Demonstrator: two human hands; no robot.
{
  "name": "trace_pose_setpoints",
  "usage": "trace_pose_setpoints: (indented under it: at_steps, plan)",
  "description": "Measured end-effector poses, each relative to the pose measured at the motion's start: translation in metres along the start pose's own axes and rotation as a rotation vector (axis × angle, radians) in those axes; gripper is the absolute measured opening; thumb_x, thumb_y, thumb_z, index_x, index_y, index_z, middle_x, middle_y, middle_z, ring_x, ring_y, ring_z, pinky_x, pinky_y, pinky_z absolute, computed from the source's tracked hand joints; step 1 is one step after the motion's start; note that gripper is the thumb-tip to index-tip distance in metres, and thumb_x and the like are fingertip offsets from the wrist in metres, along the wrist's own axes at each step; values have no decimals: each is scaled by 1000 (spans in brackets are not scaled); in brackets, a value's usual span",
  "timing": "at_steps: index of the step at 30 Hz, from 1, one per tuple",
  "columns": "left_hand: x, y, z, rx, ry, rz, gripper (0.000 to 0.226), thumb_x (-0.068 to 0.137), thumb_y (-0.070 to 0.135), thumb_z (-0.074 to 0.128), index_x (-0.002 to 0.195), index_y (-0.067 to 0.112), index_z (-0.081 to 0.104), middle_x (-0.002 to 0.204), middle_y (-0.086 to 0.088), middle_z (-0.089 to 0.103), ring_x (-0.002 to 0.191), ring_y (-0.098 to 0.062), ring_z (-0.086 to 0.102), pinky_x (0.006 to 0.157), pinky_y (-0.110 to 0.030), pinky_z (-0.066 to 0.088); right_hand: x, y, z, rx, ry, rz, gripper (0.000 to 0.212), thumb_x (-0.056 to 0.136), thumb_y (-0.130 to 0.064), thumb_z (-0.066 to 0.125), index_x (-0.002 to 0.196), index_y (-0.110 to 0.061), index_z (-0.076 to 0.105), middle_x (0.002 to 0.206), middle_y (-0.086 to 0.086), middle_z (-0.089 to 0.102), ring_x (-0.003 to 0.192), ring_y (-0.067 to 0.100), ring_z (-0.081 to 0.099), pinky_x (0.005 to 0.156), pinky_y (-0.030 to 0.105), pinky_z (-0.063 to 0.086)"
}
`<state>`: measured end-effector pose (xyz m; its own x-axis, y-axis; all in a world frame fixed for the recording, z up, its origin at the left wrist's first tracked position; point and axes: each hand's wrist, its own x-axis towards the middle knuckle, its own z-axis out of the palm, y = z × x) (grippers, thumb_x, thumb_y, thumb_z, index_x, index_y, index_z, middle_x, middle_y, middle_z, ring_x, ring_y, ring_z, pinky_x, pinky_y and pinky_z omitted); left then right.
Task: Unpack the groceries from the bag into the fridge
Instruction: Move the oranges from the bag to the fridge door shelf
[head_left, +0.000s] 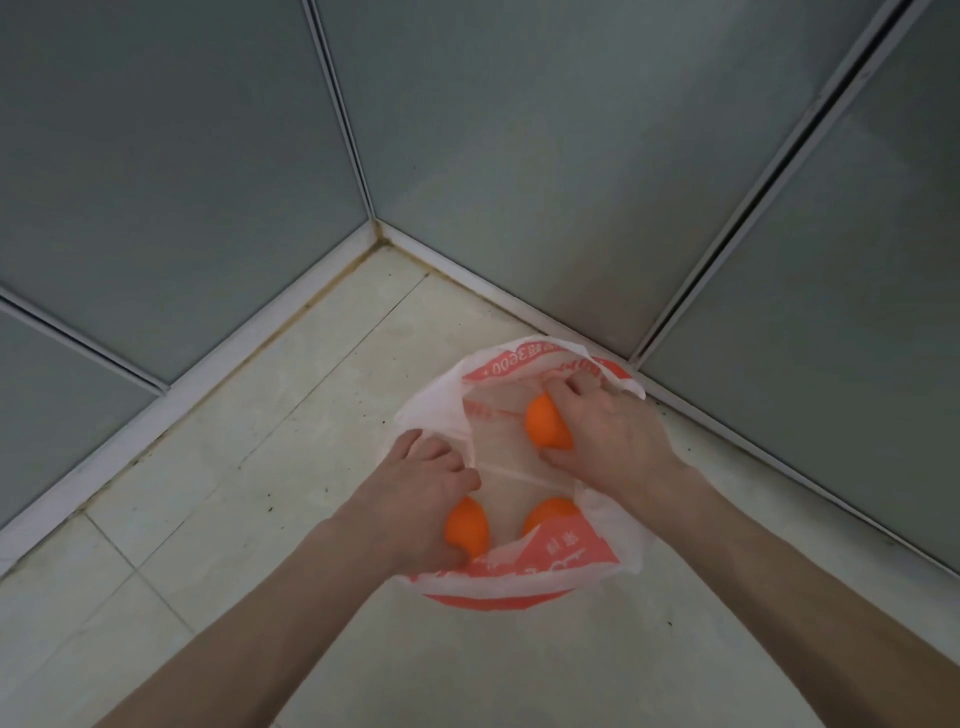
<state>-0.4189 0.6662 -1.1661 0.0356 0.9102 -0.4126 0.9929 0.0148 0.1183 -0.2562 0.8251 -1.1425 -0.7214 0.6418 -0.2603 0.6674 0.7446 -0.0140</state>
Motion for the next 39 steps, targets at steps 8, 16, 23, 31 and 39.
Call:
trace_pose_setpoints:
  at_steps: [8,16,23,31,39]
  plan:
    - [-8,8,3,18,20,10,81,77,61,69,147,30,44,122,1,64,129,-26,47,120,-43,8,-20,-4,-10,58,76,-34,82,82,-49,73,151,-22,37,145,6,49,126,33,56,98,43,48]
    - [-25,8,-5,-94,303,52,76,86,64,57,153,32,41,126,2,57,121,-24,56,119,-47,33,-31,-11,-23,108,203,-55,79,83,-55,71,148,-22,41,142,5,52,124,32,58,96,45,49]
    - [-37,11,-18,-288,353,29,63,101,53,44,158,47,18,130,0,39,124,-23,45,122,-44,28,-33,-15,-31,174,287,-17,79,84,-65,66,148,-26,40,143,2,53,124,30,59,96,45,53]
    - [-35,24,-18,-763,455,-22,59,95,54,65,135,74,27,134,22,27,120,8,41,86,-6,42,-36,-9,-32,183,281,2,81,85,-64,64,151,-26,38,145,3,51,123,31,59,99,45,52]
    - [-28,36,-37,-949,531,-153,66,81,57,77,129,67,33,134,22,34,117,9,45,85,-6,36,-40,-6,-30,290,193,58,84,80,-57,69,152,-29,36,152,-3,45,127,28,57,93,43,52]
